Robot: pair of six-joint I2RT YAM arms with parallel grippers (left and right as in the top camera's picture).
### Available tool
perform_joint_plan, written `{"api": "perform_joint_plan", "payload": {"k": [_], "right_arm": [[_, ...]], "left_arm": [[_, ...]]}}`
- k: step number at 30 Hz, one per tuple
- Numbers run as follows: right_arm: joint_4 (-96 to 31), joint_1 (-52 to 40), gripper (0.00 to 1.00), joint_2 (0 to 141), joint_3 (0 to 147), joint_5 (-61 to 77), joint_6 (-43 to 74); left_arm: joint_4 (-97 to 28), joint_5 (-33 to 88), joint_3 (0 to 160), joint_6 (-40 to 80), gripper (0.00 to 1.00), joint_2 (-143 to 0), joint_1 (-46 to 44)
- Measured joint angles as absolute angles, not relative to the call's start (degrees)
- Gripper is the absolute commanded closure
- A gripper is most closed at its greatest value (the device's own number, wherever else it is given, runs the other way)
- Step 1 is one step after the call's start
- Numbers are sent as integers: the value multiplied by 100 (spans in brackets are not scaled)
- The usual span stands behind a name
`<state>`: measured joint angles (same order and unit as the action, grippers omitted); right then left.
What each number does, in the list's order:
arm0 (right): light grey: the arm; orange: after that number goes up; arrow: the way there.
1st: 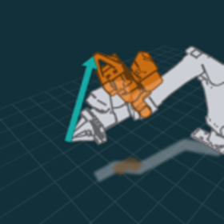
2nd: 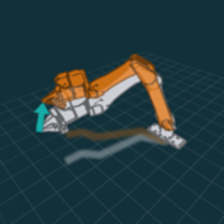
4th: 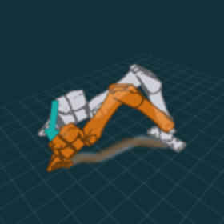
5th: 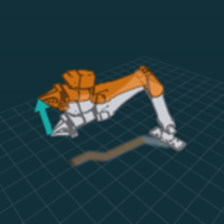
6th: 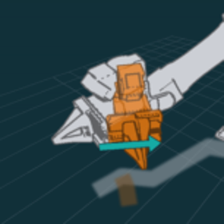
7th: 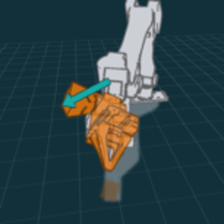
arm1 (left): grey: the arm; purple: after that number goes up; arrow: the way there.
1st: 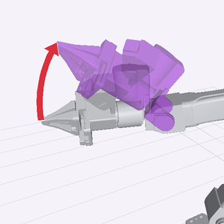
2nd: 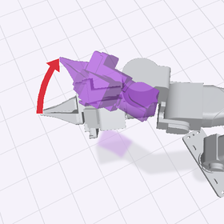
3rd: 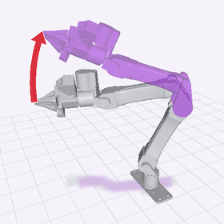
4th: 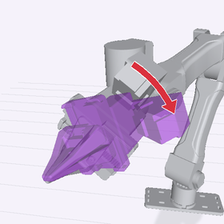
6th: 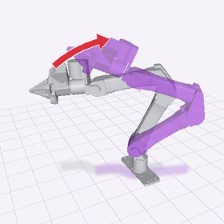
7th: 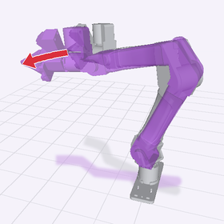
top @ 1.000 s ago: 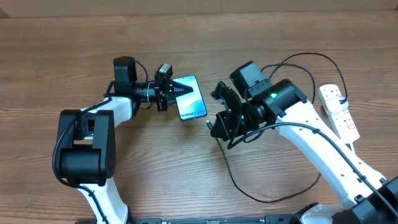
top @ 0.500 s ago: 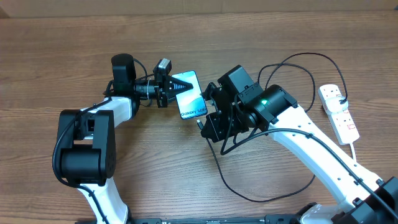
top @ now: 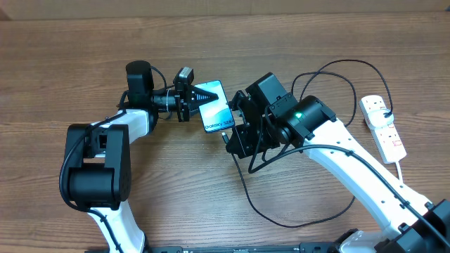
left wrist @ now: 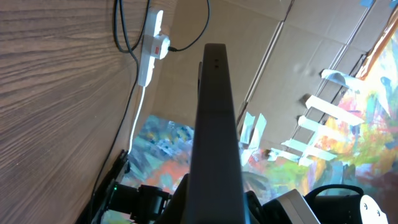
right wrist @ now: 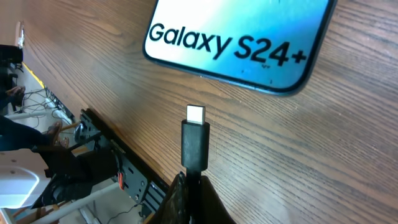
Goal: Plug charger to phone and switch on socket
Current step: 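Carry the plug with the right gripper toward the phone's bottom edge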
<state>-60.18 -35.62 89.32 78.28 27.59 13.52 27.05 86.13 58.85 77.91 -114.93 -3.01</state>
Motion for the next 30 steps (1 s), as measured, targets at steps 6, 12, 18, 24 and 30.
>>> {"api": "perform_joint_plan", "payload": {"k": [6, 12, 18, 24, 30], "right_arm": [[-5913, -3562, 96, 8954, 7826, 2755, 1354], [-5894, -3562, 96, 8954, 7826, 2716, 1352], [-5857, -3562, 96, 8954, 7826, 2672, 1352], [-5854, -3562, 96, 8954, 7826, 2596, 1352], [-5854, -3562, 96, 8954, 7826, 2558, 1354]], "left_arm": [[2705, 8608, 5885, 7852, 96, -11493, -303], [2707, 8580, 5885, 7913, 96, -11493, -340], [2705, 8569, 5885, 7915, 96, -11493, -340], [2707, 8569, 5885, 7918, 96, -11493, -340], [2707, 8569, 5885, 7977, 96, -11493, -340]]}}
